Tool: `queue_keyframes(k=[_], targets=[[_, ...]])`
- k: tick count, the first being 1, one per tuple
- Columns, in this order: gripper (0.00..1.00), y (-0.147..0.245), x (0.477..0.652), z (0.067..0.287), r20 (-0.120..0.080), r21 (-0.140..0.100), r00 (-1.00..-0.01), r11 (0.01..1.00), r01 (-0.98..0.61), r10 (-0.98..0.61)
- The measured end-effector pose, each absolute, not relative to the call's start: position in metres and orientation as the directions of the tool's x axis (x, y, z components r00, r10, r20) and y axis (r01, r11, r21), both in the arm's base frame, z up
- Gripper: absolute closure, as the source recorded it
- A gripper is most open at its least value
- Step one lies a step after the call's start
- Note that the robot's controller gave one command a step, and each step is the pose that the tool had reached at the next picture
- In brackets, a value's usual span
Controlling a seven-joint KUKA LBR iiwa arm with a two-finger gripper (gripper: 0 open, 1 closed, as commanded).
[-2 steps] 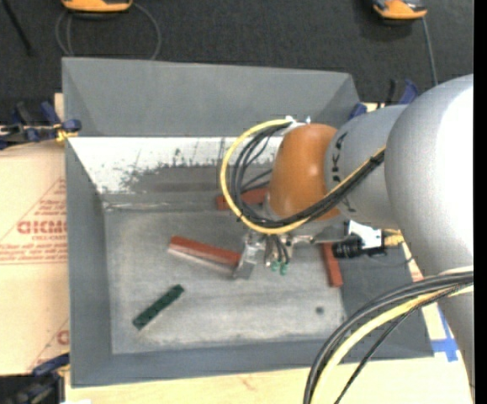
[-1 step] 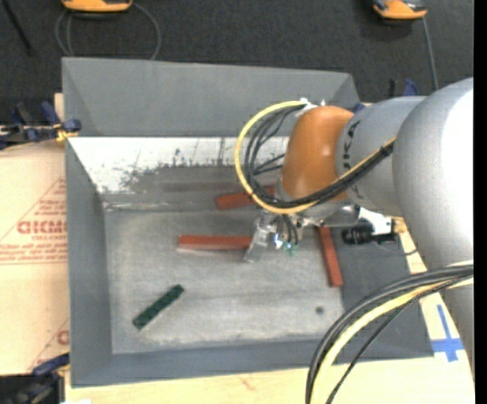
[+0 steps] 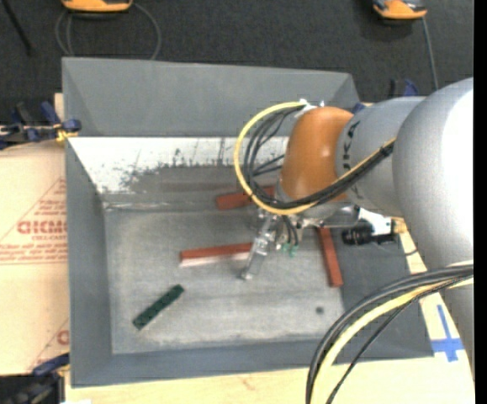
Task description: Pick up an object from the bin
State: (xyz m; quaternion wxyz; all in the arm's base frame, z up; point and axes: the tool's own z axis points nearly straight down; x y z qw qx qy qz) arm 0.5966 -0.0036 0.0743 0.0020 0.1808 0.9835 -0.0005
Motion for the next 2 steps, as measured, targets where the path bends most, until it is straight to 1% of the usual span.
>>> queue_keyframes(k=[1, 2], targets=[[1.00, -0.004, 0.597, 0.074, -0.004, -0.001, -0.936, 0.936, 0.353, 0.353], [1.00, 0.000, 0.604, 0.194, -0.012, 0.004, -0.943, 0.943, 0.334, 0.334]])
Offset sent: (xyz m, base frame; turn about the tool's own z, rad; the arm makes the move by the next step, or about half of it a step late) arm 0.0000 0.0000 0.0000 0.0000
